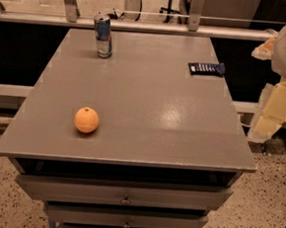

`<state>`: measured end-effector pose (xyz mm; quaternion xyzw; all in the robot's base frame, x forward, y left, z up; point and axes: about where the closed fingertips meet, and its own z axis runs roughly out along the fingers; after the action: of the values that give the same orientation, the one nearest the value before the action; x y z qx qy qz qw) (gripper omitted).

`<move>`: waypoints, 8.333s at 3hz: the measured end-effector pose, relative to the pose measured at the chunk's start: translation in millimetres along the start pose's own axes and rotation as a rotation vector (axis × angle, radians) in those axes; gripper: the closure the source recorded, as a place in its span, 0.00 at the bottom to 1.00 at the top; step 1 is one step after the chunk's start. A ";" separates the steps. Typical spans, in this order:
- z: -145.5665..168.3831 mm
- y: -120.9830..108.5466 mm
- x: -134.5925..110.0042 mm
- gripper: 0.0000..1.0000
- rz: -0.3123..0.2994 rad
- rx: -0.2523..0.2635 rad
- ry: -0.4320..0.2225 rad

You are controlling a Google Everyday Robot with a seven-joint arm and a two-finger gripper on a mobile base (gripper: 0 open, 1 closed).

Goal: Move rxbar blueberry near orange

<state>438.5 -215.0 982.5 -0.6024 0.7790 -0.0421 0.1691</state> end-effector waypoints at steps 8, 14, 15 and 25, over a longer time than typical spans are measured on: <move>160.1 -185.2 -89.5 0.00 0.235 0.040 -0.402; 230.5 -245.5 -37.3 0.54 0.404 0.041 -0.398; 225.0 -228.7 -46.5 0.77 0.364 0.004 -0.426; 128.7 86.9 -207.3 0.30 -0.217 -0.418 -0.805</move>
Offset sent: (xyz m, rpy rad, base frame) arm 0.0431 -0.0385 -0.0024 0.1934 -0.0451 -0.0198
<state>443.6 23.8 882.4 -0.6698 0.5757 0.3357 0.3276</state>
